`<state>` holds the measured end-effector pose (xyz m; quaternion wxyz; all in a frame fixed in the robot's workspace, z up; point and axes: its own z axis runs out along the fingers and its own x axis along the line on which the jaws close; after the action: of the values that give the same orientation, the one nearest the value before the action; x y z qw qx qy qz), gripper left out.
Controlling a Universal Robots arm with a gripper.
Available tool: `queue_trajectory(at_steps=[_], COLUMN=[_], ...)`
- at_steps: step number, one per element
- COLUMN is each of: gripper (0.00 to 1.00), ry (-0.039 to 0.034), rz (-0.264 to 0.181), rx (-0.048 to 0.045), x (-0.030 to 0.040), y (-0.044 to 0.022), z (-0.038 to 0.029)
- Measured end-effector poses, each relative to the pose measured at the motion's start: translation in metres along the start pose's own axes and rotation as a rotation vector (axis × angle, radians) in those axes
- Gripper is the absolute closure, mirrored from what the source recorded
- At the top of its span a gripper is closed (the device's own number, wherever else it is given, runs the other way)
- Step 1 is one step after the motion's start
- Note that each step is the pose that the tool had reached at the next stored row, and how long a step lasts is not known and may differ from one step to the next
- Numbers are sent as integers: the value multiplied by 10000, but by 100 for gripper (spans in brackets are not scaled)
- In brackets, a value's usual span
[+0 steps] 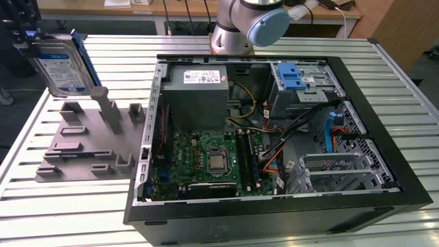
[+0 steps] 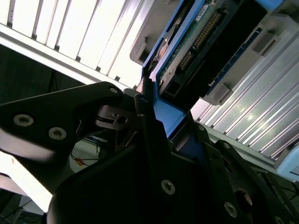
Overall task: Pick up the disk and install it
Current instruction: 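Pick up the disk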
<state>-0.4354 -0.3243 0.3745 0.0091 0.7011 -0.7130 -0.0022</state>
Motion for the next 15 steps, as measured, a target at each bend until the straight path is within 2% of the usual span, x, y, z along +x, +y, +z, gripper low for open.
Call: queue_trajectory(at_steps=[15], gripper=[63], ry=[6], rz=[0], rx=[-1], x=[0], y=[1], z=[-90])
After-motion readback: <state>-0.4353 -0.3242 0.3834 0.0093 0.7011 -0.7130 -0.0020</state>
